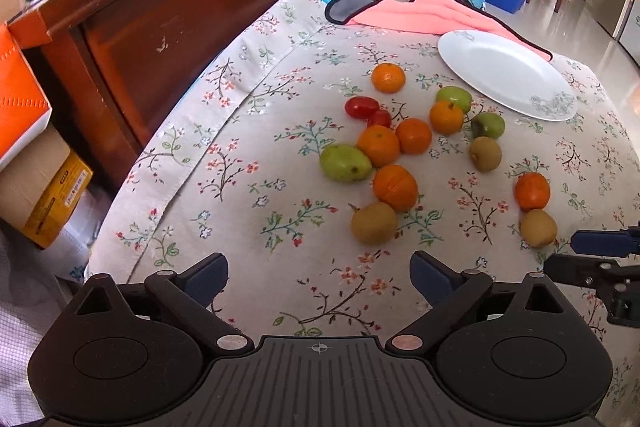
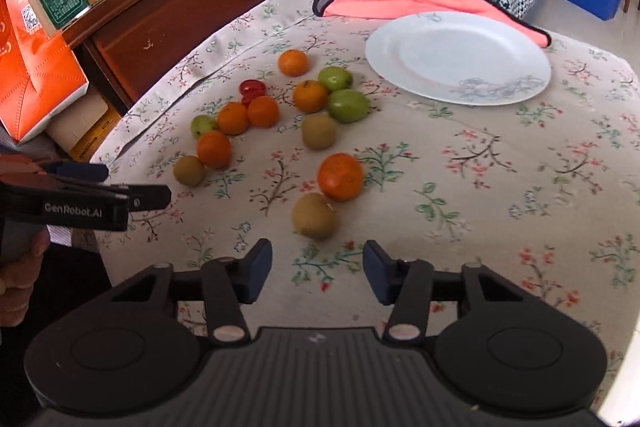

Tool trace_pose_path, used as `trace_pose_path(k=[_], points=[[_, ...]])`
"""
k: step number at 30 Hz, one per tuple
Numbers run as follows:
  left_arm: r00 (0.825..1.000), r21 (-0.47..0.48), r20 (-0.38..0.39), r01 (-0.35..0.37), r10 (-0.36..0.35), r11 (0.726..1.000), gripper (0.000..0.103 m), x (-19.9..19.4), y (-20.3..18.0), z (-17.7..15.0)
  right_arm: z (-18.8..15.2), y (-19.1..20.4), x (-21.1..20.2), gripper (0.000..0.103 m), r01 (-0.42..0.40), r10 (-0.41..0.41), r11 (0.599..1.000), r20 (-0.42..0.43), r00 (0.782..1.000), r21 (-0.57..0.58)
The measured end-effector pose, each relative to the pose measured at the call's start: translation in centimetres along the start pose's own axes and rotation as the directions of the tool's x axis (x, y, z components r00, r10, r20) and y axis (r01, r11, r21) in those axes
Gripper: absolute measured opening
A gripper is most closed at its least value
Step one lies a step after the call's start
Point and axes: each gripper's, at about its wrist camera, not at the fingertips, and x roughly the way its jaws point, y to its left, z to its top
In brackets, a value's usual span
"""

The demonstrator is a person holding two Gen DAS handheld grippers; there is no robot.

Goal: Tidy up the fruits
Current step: 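Grasp a brown kiwi with the left gripper while the right gripper grasps another kiwi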

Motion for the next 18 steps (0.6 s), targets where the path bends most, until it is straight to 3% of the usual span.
trace_pose_path(k=[8,18], points=[[0.997,0.005,0.043,0.059,-0.059,0.998,0.091,0.3,-0.7,0.3,0.3,0.0,1.2,0.039,0.002,-0.002,0.999,0.013,1.0,0.034],[0.994,0.034,0.06,0.088,-0.09,0.996,0.07,1.5,-1.7,0.7,0.8,0.1,2.0,0.029,0.02,-0.021,0.999,0.046,0.999,0.029]])
